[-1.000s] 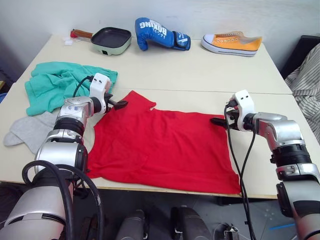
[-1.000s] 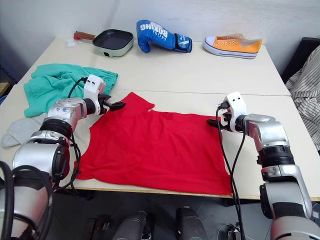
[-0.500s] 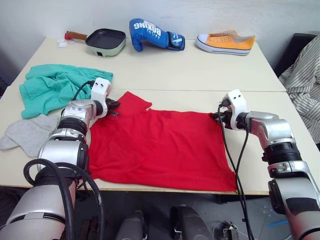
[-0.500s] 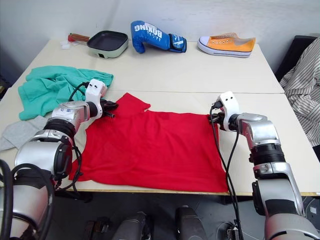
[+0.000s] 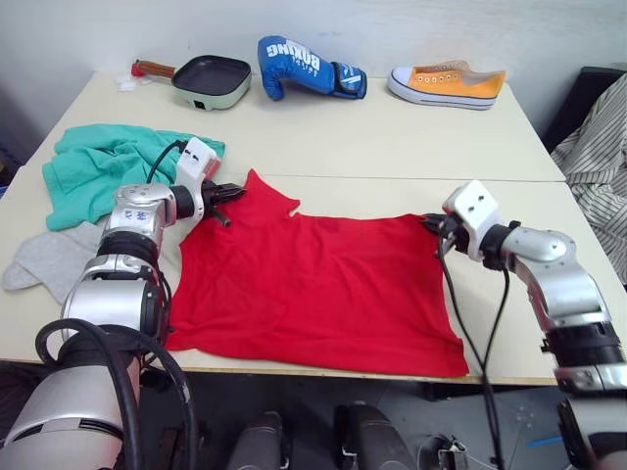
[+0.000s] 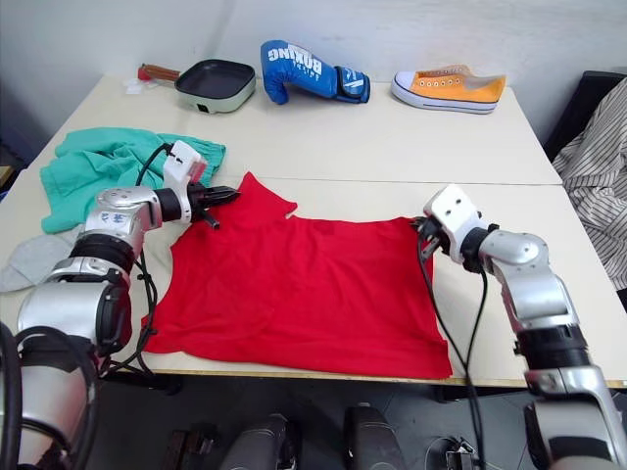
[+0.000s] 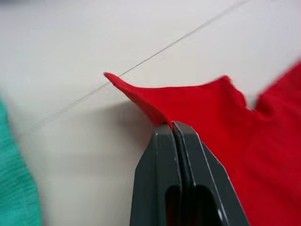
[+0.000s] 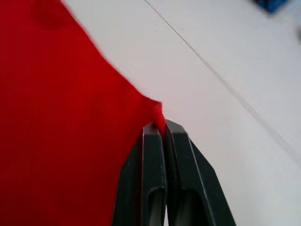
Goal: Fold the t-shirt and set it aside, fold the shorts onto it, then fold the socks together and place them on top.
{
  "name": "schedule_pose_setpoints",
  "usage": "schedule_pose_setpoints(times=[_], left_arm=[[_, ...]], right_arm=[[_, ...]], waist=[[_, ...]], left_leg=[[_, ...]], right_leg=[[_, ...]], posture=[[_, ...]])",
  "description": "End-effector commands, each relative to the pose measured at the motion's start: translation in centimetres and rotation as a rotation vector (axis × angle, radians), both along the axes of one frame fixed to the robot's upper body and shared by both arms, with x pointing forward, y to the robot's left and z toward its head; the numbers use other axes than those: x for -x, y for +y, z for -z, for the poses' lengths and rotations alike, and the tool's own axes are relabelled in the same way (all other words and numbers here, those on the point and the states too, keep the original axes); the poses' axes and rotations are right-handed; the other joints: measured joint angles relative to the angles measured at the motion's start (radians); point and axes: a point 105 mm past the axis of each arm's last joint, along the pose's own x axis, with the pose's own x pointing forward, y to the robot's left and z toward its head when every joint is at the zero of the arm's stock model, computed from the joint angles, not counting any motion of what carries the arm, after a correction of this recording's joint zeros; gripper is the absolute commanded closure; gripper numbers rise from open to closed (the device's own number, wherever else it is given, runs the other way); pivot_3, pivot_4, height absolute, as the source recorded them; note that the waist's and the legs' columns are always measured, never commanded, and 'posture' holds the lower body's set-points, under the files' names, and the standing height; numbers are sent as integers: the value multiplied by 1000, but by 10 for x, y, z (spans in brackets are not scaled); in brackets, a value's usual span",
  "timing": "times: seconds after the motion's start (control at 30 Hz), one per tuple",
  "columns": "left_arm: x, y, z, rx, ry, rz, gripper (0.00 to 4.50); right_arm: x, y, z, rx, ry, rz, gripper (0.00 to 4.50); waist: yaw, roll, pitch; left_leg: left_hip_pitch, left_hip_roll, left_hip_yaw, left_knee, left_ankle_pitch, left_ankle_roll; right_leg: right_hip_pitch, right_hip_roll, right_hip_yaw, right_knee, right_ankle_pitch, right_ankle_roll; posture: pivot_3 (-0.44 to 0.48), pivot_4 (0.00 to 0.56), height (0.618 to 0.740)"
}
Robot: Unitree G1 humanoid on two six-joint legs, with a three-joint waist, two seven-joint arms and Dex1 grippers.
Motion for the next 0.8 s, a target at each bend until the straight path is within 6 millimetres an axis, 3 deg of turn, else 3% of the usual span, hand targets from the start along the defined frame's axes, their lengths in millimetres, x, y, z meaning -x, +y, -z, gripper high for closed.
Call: schedule_pose_setpoints(times=[0.03,0.2,0.4,0.57,0.7,0.73,0.8], left_arm=[[17,2,11,-289,-132,181,4487],[28,14,18,-475,-284,250,4487],[39,25,19,-679,-461,328,4487],[48,27,26,-783,-565,391,4487],[51,32,35,-781,-544,386,4487],[52,33,37,-755,-528,376,4310],[50,34,36,-672,-473,336,3890]], right_arm=[[28,11,10,391,-235,-228,4500],[50,-2,32,619,-361,-403,4500],[52,-18,42,739,-408,-457,4500],[50,-20,46,762,-431,-464,4500],[49,-25,47,715,-403,-422,4500],[49,-25,46,685,-389,-406,4500],[52,-22,39,585,-364,-379,4071]], waist=[[0,0,0],[1,-1,0],[0,0,0],[1,0,0],[2,0,0],[2,0,0],[2,0,0]], left_leg=[[0,0,1,0,0,0],[1,1,6,1,0,1],[2,1,7,1,1,1],[2,1,8,1,1,1],[2,1,8,1,1,2],[2,1,8,1,1,2],[2,1,8,1,1,2]], right_leg=[[0,0,0,0,0,0],[0,-1,2,-1,0,0],[0,-1,3,0,0,0],[0,-1,3,0,0,0],[0,-1,3,0,0,0],[0,-1,3,0,0,0],[1,-1,3,0,0,0]], posture=[[0,150,740],[0,150,740],[0,150,740],[0,150,740],[0,150,740],[0,150,740],[0,150,740]])
